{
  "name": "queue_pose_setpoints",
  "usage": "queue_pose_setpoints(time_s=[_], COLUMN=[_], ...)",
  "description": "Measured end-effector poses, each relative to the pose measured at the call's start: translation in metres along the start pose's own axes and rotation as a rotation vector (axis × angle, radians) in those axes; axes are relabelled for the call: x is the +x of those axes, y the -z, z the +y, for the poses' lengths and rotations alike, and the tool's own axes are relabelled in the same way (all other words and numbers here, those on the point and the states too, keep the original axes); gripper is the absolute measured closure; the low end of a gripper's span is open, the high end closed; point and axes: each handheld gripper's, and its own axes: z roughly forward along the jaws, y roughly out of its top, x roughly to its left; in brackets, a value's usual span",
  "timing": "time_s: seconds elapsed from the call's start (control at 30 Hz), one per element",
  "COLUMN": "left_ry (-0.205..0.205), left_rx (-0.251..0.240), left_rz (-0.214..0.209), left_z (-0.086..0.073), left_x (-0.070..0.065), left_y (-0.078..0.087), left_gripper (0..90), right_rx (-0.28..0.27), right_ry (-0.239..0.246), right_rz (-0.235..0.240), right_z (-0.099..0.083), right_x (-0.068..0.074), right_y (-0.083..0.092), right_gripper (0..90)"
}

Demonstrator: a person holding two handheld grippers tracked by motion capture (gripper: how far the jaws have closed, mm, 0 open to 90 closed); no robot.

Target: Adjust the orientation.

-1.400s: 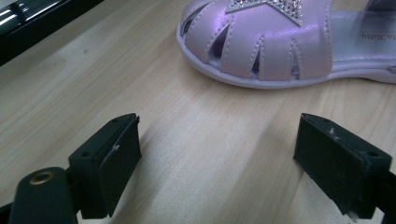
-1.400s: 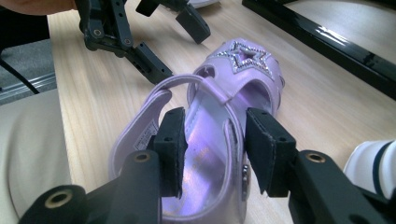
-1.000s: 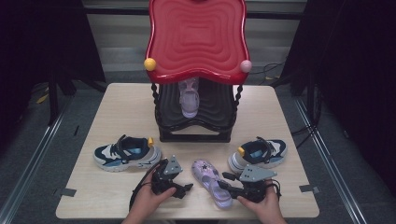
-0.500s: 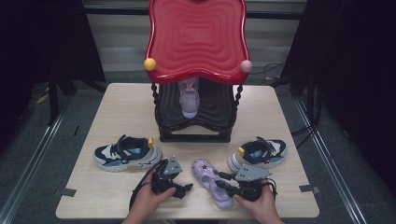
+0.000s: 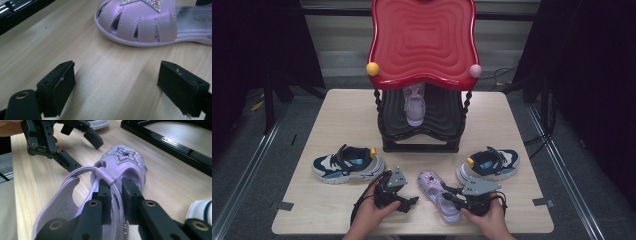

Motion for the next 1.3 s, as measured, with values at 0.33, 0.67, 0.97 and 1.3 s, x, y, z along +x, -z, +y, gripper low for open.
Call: queue_pose_setpoints(time_s=[0.33,0.67,0.97,1.3], left_ry=[-0.001,0.000,0.000,0.000], left_rx=[0.000,0.000,0.000,0.000], left_rz=[0.000,0.000,0.000,0.001], left_z=[0.000,0.000,0.000,0.000], left_x=[0.000,0.000,0.000,0.000], left_y=[0.000,0.000,0.000,0.000], left_gripper=[14.0,14.0,14.0,14.0], right_rx=[-0.003,-0.048,-0.072,-0.089], right_ry=[0.028,0.052,0.042,0.021], right_rz=[-0.005,-0.026,-0.050,-0.061], right_z=[0.004,0.017,0.024,0.033], right_x=[0.001,0.003,-0.003,-0.009], right_y=[0.004,0.013,0.021,0.025], right_gripper=[82.7,83.2,83.2,83.1])
